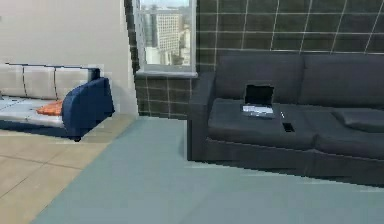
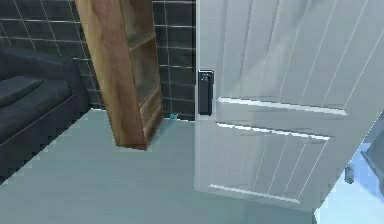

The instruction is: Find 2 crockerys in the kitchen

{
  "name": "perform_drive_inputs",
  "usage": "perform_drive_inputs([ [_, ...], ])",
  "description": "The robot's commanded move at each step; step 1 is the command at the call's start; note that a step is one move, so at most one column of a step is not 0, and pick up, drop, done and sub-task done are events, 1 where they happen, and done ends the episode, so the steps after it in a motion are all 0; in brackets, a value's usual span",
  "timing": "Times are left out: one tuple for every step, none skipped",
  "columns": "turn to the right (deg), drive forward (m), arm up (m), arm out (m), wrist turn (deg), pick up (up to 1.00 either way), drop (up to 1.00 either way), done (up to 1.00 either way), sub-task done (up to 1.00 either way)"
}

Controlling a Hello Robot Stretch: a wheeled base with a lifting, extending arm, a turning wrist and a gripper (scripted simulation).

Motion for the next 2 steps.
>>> perform_drive_inputs([
  [6.0, 0.0, 0.0, 0.0, 0.0, 0.0, 0.0, 0.0, 0.0],
  [0.0, 0.4, 0.0, 0.0, 0.0, 0.0, 0.0, 0.0, 0.0],
])
